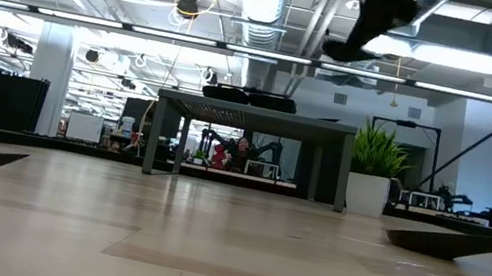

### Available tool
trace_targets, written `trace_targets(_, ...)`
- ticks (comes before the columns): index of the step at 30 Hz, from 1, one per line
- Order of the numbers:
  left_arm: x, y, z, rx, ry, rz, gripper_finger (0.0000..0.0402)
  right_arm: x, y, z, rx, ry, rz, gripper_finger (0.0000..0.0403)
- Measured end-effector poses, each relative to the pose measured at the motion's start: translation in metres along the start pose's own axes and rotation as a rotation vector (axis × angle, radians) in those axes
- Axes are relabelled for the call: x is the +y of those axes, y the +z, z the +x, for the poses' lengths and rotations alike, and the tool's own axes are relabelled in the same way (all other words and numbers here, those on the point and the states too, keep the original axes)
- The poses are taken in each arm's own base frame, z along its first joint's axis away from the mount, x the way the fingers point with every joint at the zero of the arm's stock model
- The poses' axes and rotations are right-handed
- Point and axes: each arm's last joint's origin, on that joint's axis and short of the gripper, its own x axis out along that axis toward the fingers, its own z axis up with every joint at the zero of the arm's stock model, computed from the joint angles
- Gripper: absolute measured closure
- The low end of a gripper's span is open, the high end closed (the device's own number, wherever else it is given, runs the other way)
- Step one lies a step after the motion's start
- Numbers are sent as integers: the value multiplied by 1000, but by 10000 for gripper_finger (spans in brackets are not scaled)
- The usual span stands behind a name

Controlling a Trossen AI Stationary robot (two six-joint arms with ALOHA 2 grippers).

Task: Pick & Place Mini shaped plates
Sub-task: Stack the black drop-shaped plate on top of the black drop-shaped plate on the shelf

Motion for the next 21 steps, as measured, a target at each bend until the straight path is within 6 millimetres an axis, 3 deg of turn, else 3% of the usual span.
trace_targets(4, 0, 0, 0, -4, -1, -1, 308, -37, -7, 28, 29, 31, -41, 402)
trace_targets(9, 0, 0, 0, -4, -1, -1, 308, -64, -13, 69, 77, 112, -105, 402)
trace_targets(16, 0, 0, 0, -4, 0, -1, 308, -79, -18, 113, 160, 95, -154, 401)
trace_targets(21, 0, 0, 0, -4, 0, -1, 308, -81, -16, 122, 145, 85, -184, 401)
